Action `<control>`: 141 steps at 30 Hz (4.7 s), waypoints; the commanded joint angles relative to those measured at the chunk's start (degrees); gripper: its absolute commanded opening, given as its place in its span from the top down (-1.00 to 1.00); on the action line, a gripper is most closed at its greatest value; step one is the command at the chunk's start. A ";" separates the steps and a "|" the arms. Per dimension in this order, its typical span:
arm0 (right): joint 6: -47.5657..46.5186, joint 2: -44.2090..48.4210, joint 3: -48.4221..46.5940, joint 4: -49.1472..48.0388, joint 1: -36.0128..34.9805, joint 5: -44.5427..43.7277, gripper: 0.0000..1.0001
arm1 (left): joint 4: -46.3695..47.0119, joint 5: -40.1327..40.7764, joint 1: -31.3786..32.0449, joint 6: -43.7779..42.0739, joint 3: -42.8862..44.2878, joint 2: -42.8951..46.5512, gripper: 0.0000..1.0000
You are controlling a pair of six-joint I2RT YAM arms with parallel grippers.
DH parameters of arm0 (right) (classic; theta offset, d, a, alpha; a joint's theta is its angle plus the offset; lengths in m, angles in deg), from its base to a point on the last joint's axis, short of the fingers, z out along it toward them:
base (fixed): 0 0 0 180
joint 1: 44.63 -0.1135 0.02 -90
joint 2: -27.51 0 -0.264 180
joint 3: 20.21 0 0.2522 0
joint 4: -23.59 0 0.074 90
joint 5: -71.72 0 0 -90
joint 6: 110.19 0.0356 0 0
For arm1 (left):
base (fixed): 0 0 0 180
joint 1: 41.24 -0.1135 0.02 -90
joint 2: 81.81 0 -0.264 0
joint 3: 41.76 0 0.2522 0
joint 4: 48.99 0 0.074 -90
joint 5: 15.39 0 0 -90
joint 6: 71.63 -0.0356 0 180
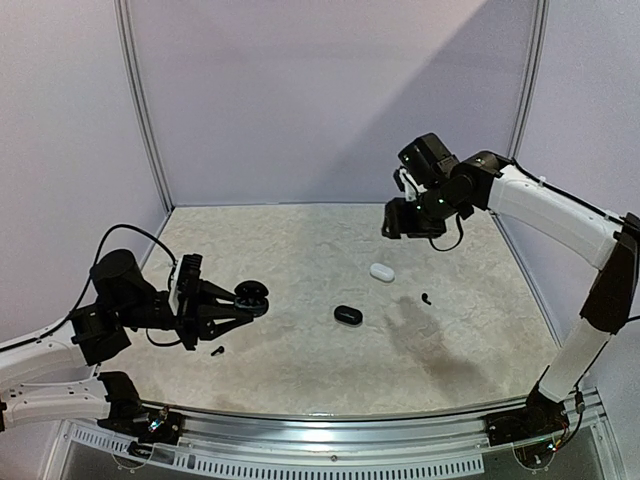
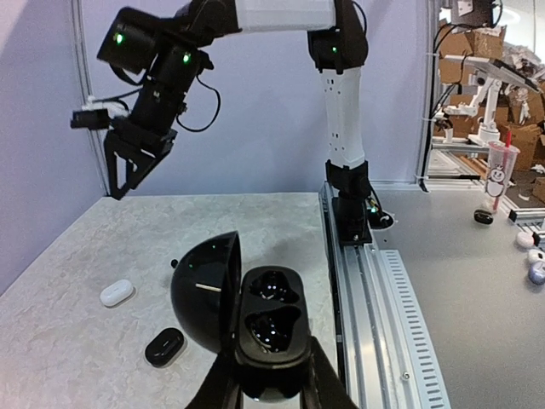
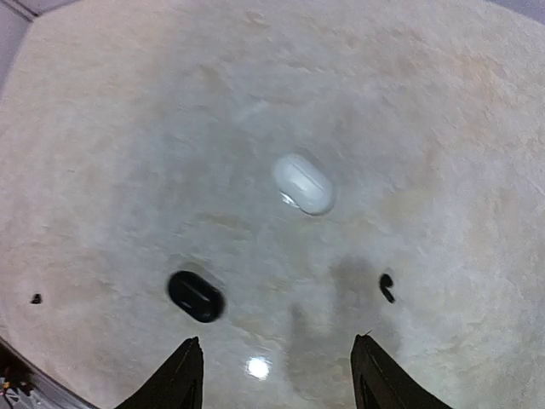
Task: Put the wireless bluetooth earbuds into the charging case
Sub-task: Pick up the right earbud from the corner of the board, then insert the right earbud into the right side groove of the charging case.
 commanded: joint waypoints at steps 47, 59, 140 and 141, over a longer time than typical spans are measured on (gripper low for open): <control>-50.85 -29.26 1.79 9.26 13.66 1.87 0.35 | -0.25 2.58 0.03 -0.13 -1.05 0.54 1.00; -48.09 -27.88 1.18 8.96 13.70 3.82 0.86 | -0.05 3.91 0.03 0.09 -0.97 0.53 1.00; -22.35 -1.96 11.17 -73.49 -29.70 11.64 1.00 | 26.67 25.11 0.12 -10.93 -5.44 0.90 1.00; -22.93 -1.89 11.13 -73.33 -29.74 11.50 1.00 | 26.64 25.05 0.12 -10.72 -5.42 0.92 1.00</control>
